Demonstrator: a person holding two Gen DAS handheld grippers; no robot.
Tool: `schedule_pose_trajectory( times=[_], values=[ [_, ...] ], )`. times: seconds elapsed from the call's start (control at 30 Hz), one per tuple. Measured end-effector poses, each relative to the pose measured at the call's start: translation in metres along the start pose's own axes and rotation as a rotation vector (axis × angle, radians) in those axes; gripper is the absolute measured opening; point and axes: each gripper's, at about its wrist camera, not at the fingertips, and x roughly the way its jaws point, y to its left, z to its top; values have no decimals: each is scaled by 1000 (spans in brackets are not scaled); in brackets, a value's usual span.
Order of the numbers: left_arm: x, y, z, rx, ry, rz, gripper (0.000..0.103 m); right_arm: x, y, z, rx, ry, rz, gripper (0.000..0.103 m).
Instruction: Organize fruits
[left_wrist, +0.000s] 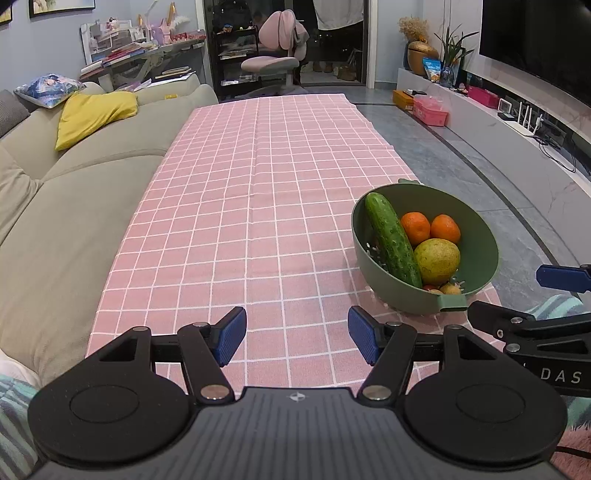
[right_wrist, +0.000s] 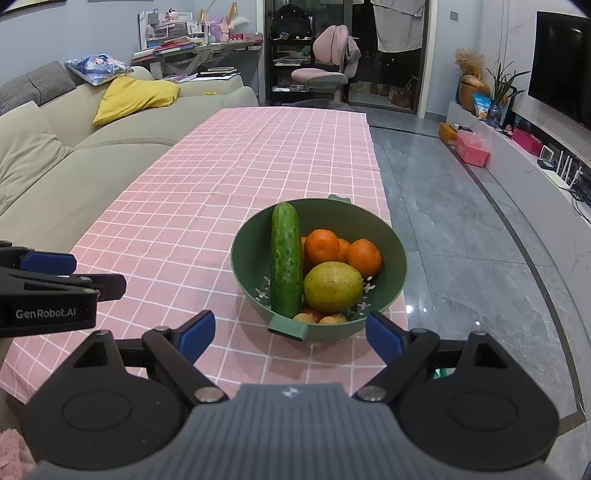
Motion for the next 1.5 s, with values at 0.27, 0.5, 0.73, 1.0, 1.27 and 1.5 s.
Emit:
schedule_pose_trajectory(
  times=[0.27,0.5,0.73,1.0,1.27,1.5],
  values=[
    [1,0,-1,-2,2,-1,74,2,1,0,1,11,0,85],
    [1,-1,-1,-4,2,-3,74,2,1,1,0,12,-1,86],
    [1,0,0,-3,3,-3,74,2,1,0,0,13,-1,86],
    [1,0,0,-4,4,-3,74,4,1,-1,3,17,-2,86],
    [1,0,-1,-5,4,-4,74,7,1,-3,7,23,-3,88],
    [2,0,-1,-3,3,-5,74,7,0,-3,8,24,-3,89]
  ],
)
